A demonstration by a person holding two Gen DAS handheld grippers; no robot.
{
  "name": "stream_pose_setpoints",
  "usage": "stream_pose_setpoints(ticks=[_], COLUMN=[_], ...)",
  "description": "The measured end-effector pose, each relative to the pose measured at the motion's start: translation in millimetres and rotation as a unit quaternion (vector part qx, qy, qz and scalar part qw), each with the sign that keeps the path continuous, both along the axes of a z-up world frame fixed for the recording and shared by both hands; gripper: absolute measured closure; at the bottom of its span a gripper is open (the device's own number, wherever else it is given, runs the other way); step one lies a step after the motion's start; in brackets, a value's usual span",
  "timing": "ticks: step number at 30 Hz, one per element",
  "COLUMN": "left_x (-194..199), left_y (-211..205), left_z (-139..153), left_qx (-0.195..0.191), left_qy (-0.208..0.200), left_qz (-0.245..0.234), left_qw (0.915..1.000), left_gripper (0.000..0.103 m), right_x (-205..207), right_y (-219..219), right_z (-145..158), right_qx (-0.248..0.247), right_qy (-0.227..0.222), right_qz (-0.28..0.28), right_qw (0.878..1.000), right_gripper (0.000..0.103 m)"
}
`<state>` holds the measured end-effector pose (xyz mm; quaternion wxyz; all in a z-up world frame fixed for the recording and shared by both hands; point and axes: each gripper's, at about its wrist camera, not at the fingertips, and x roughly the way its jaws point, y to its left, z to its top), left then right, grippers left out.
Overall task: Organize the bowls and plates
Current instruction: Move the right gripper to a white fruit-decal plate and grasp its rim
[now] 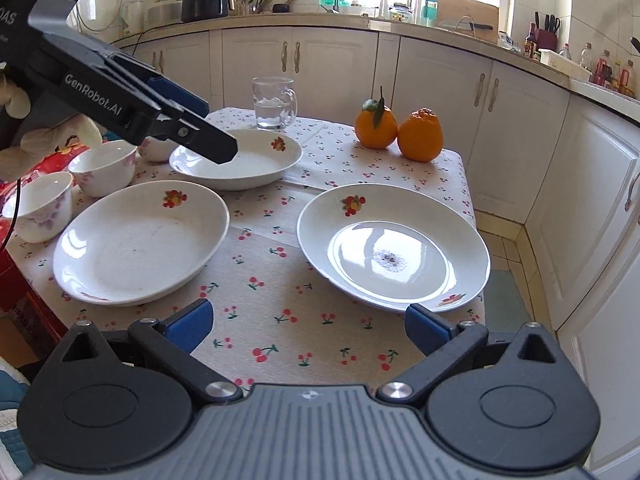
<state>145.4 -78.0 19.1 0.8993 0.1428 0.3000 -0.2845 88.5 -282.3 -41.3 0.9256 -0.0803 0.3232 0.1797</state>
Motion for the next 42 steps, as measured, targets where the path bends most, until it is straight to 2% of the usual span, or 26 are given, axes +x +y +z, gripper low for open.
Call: stream_pose_setpoints(ticks=[4, 10, 16, 26, 33, 42], left_x=[-28.6, -57.8, -79.8, -90.6, -88.5, -81.5], left_y=[25.4, 59.2, 73.0, 74.3, 71.8, 64.6], left_z=[-8.3, -35.0, -60.7, -84.0, -94.0, -98.3], left_qx=[0.007, -0.008, 0.014, 0.007, 0.000, -0.003], left_qy=[-0.020, 0.010, 0.023, 0.044, 0.061, 0.070], left_qz=[0.040, 0.082, 0.096, 0.102, 0.120, 0.130], left_qw=[0.9990, 0.9965, 0.9950, 0.9937, 0.9909, 0.9891], left_gripper=[0.011, 0.011, 0.011, 0.011, 0.011, 0.011], right_x=[-14.3, -22.7, -20.8, -10.8, 15.0, 76.3], right_y=[12.7, 28.0, 39.6, 54.1, 64.5, 89.3], right_z=[-1.7, -9.6, -14.8, -7.6, 0.9, -1.1], right_qx=[0.010, 0.012, 0.016, 0.009, 0.011, 0.030], right_qy=[-0.004, 0.005, 0.019, 0.025, 0.042, 0.106], right_qz=[0.014, 0.018, 0.023, 0.049, 0.107, 0.188], right_qw=[1.000, 1.000, 0.999, 0.998, 0.993, 0.976], right_gripper=[0.000, 0.000, 0.000, 0.000, 0.000, 0.000])
